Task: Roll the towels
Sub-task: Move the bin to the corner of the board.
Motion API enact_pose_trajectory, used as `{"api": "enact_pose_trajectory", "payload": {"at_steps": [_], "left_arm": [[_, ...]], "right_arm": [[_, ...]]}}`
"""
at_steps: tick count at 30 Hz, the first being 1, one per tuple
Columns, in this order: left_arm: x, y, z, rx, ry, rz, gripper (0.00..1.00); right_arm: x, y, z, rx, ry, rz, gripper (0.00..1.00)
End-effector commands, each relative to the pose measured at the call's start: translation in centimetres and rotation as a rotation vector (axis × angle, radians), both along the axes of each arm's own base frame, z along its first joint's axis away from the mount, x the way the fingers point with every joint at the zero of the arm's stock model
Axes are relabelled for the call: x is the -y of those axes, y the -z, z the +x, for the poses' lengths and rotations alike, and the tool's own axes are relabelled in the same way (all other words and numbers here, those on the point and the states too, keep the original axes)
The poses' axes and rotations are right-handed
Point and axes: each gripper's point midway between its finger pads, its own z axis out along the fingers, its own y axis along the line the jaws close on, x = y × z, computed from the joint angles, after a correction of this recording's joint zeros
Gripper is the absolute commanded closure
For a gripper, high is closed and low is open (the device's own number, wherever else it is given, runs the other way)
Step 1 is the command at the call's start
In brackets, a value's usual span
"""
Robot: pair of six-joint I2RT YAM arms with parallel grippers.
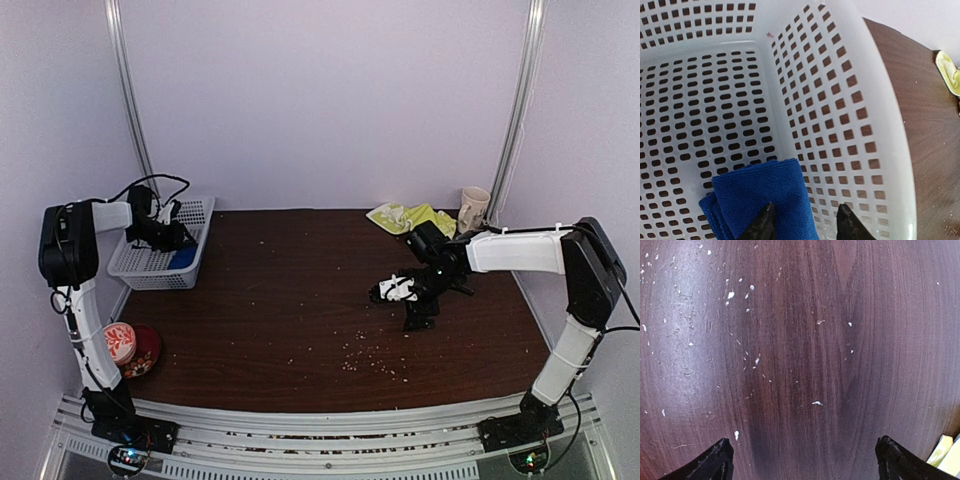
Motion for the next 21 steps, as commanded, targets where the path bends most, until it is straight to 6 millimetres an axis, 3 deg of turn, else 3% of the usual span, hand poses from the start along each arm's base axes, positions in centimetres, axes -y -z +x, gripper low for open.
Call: {"api": "enact_pose_trajectory", "payload": {"at_steps": [1,5,8,11,14,18,21], "left_arm": [[0.3,-7.9,1.3,0.173,0.008,-0.009,0.51],[1.5,-10.9,0.9,0.230,0.031,-0.022,0.32],[2.7,-13.0,0.3,0.268,0.050,-0.021,0.05],[3.6,-15.5,-0.7,0.312,0.047,0.000,0.02],[3.8,-17.5,-2.1,0.356,-0.005,0.077,0.02],[4.7,-19.3,-4.8,0.403,-0.054,0.170,0.02],[6.3,-19.7,-7.1,0.429,-0.060,0.248,0.02]], "right_arm": [[0.1,-0.7,0.5,0.025,0.012,-0.004,0.00],[0.4,-0.9,0.8,0.039,0.023,-0.010,0.00],[0.4,-1.1,1.0,0.049,0.030,-0.007,0.00],[0.6,-1.6,1.7,0.080,0.068,0.003,0.00],[1.4,-3.3,4.2,0.192,0.201,0.021,0.00],[3.6,-8.2,8.8,0.411,0.470,0.099,0.00],[6.0,-11.4,10.6,0.494,0.608,0.157,0.00]]}}
